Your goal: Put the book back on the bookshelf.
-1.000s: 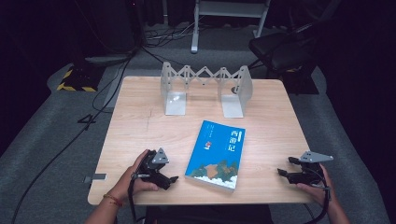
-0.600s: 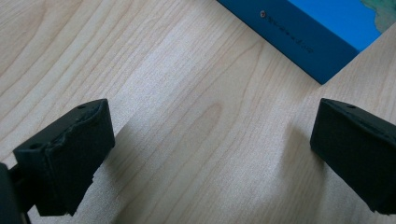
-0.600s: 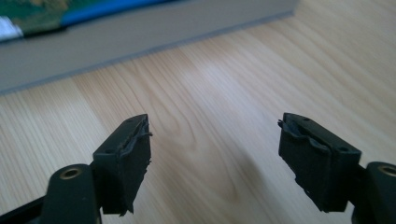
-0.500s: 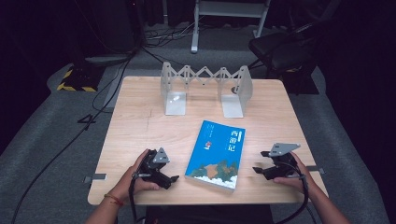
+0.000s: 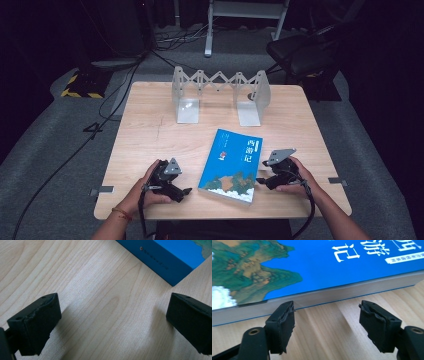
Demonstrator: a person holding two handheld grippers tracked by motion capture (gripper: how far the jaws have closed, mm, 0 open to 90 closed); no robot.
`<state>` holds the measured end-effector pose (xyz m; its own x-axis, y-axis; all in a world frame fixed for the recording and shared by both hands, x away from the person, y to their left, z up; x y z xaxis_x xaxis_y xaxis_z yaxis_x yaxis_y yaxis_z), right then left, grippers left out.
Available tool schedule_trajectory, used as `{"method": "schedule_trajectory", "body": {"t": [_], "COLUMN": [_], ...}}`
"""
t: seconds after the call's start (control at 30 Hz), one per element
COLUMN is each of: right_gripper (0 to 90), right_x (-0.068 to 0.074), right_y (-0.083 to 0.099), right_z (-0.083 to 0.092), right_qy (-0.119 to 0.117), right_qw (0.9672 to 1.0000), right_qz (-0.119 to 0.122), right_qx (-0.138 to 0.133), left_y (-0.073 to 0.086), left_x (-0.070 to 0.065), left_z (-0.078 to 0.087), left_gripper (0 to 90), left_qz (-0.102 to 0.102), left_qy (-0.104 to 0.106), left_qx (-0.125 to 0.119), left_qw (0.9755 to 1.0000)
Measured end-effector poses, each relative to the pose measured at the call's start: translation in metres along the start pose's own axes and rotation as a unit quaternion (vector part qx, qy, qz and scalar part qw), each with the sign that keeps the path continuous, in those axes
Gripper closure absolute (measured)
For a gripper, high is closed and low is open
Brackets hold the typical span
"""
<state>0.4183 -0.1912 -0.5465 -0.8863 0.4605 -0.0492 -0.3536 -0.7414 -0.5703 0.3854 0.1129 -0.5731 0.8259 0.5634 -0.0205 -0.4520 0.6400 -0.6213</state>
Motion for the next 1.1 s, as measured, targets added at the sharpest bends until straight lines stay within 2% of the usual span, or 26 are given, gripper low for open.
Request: {"method": "schedule_trajectory", "body": {"t": [0.07, 0.13, 0.23, 0.3, 0.4, 0.5, 0.63, 0.93, 1.03, 1.1], "right_gripper": [28.7, 28.8, 29.0, 28.8, 28.9, 28.9, 29.3, 29.7, 29.7, 29.7], "right_x": [0.002, 0.005, 0.012, 0.013, 0.016, 0.016, 0.017, 0.017, 0.016, 0.016], "right_y": [0.001, 0.005, 0.007, 0.006, 0.006, 0.006, 0.004, 0.001, -0.006, -0.007], "right_z": [0.0, -0.003, -0.008, -0.008, -0.006, -0.005, 0.0, 0.004, 0.011, 0.012], "right_qy": [-0.005, -0.006, -0.018, -0.013, -0.028, -0.028, -0.033, -0.036, -0.041, -0.044], "right_qw": [1.0, 0.9998, 0.9994, 0.9995, 0.9994, 0.9995, 0.9992, 0.9989, 0.9976, 0.9972], "right_qz": [0.003, 0.014, 0.019, 0.021, 0.018, 0.013, 0.008, 0.002, -0.01, -0.015], "right_qx": [-0.001, 0.015, 0.022, 0.02, 0.006, 0.004, -0.019, -0.029, -0.054, -0.058], "left_y": [0.0, 0.0, 0.0, 0.0, 0.0, -0.001, -0.001, -0.002, -0.002, -0.002], "left_x": [0.0, 0.0, 0.0, 0.0, 0.0, 0.0, 0.0, 0.0, 0.0, 0.0], "left_z": [0.0, 0.0, 0.0, 0.0, 0.0, 0.0, 0.0, -0.001, -0.001, -0.001], "left_gripper": [0.2, 0.2, 0.2, 0.2, 0.2, 0.2, 0.3, 0.5, 0.5, 0.5], "left_qz": [0.001, 0.001, 0.001, 0.001, 0.001, 0.0, -0.003, -0.002, -0.001, -0.001], "left_qy": [0.0, 0.0, 0.0, -0.001, 0.0, 0.0, 0.0, -0.001, -0.002, -0.003], "left_qx": [0.001, 0.0, 0.0, 0.0, 0.0, 0.001, 0.003, 0.0, 0.001, 0.002], "left_qw": [1.0, 1.0, 1.0, 1.0, 1.0, 1.0, 1.0, 1.0, 1.0, 1.0]}}
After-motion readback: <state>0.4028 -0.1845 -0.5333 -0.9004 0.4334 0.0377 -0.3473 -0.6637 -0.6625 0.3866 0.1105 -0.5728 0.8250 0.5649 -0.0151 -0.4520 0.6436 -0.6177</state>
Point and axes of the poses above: each handheld gripper's, and its own axes: z roughly backward along the jaws, y roughly out of its underside, x roughly to its left, the point moved 9 cm from there along -z, roughly forward along the jaws, and after that the axes turned 3 degrees about x, right-handed, at the moved point
